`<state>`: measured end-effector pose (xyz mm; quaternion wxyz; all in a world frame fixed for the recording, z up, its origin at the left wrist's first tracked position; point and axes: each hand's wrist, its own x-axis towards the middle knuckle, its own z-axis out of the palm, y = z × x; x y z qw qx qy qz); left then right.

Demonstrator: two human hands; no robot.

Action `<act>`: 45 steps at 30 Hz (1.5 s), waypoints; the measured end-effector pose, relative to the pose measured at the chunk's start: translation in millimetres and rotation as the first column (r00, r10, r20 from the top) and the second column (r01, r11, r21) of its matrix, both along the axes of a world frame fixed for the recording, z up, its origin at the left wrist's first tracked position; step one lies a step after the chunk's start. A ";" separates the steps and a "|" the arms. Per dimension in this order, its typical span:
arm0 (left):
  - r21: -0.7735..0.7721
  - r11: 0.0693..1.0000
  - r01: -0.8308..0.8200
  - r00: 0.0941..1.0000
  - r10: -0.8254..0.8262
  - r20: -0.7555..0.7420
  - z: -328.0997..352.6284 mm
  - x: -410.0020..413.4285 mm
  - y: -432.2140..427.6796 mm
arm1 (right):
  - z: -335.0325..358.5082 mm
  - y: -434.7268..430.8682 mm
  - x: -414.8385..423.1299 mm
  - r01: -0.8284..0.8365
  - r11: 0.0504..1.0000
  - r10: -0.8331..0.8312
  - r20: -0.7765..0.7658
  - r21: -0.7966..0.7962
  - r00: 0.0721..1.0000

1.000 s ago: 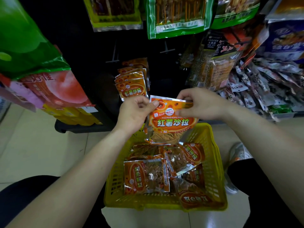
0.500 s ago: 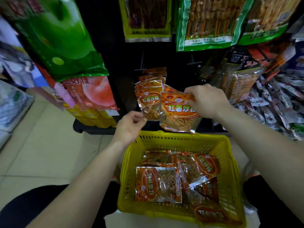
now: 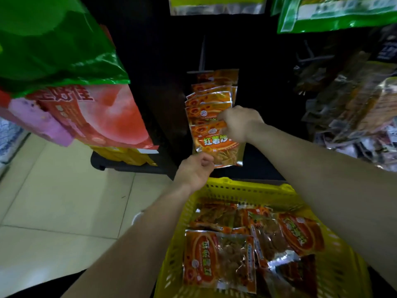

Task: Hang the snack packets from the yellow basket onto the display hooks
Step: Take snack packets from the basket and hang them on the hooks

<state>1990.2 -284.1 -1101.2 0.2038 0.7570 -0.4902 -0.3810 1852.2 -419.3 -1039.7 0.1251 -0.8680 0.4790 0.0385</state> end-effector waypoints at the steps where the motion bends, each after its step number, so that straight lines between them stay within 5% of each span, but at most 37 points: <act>1: 0.022 1.000 0.013 1.000 -0.012 -0.016 -6.2 -2.0 -6.6 | -7.6 -4.7 4.8 -0.008 0.999 0.007 0.031 0.041 0.999; 5: 0.121 0.992 0.042 0.999 -0.040 -0.013 -25.7 -6.2 -26.7 | -31.7 -16.6 18.6 -0.002 0.995 -0.010 0.115 0.102 0.993; 23: 0.111 0.991 0.070 0.991 -0.082 0.103 -20.6 -6.5 -16.5 | -30.7 1.7 -15.1 0.040 0.998 -0.049 0.178 0.055 0.983; 41: 0.015 0.992 0.128 0.962 -0.128 0.240 23.3 -14.0 64.1 | -14.8 117.0 -99.6 0.164 0.968 -0.208 0.239 0.191 0.948; 45: 0.106 0.976 0.192 0.936 -0.214 0.280 0.0 -28.2 101.4 | -42.0 157.2 -125.6 0.176 0.969 -0.219 0.281 0.172 0.934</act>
